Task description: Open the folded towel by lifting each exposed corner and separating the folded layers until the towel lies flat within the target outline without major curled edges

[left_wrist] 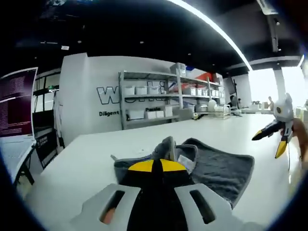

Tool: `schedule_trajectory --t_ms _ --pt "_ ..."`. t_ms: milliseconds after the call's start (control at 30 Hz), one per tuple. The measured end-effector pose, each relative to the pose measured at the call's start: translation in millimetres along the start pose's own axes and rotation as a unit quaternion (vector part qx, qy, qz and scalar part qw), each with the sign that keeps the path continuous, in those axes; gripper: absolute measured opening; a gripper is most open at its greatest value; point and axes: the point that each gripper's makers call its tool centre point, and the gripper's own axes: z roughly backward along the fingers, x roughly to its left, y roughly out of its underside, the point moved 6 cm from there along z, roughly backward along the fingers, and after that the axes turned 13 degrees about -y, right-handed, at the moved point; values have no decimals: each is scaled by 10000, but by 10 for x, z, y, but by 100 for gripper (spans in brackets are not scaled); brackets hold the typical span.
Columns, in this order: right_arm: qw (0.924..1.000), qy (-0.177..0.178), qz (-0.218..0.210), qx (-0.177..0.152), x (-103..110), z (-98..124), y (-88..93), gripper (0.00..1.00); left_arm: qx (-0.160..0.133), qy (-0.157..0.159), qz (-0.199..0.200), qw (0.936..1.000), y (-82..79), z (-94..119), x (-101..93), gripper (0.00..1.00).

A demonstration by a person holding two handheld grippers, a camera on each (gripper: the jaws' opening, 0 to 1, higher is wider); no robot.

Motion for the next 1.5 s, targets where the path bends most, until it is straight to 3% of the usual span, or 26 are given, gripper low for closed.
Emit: schedule_trajectory --t_ms 100,267,400,700,900,1033,1167,1200,1300,1367,1433,1500 --pt "10000 -30 18 -11 -2 -7 -22 99 34 -537 -217 9983 14 90 280 2" --pt "10000 -26 49 22 -14 -10 -46 99 78 -1107 -378 9931 54 253 592 2" --pt "10000 -62 62 35 8 -47 -52 99 193 -1595 -680 9847 104 391 815 2" --pt "9999 -98 80 83 -20 -85 -91 99 465 -2197 -963 9697 286 513 1141 2" --pt "9998 -112 116 81 -23 -89 -133 99 704 -2695 -1212 9528 377 661 1365 2" --pt "9998 -122 124 99 -24 -103 -141 99 871 -3071 -1572 9346 414 729 1506 2" --pt "9998 -128 132 92 -20 -109 -145 99 944 -3162 -1623 9299 446 742 1542 2" --pt "9998 -139 126 109 -43 -119 -150 99 1053 -3354 -1776 9192 502 793 1611 2" --pt "9998 -129 92 91 -70 -123 -152 99 1242 -3480 -1942 9087 559 823 1658 2" --pt "9999 -128 70 75 -80 -127 -160 99 1281 -3475 -1924 9088 585 830 1660 3" --pt "9999 -144 66 59 -87 -126 -177 99 1265 -3305 -1673 9202 613 815 1621 3" --pt "9998 -183 66 32 -103 -117 -208 99 1255 -3229 -1625 9239 618 808 1609 3"
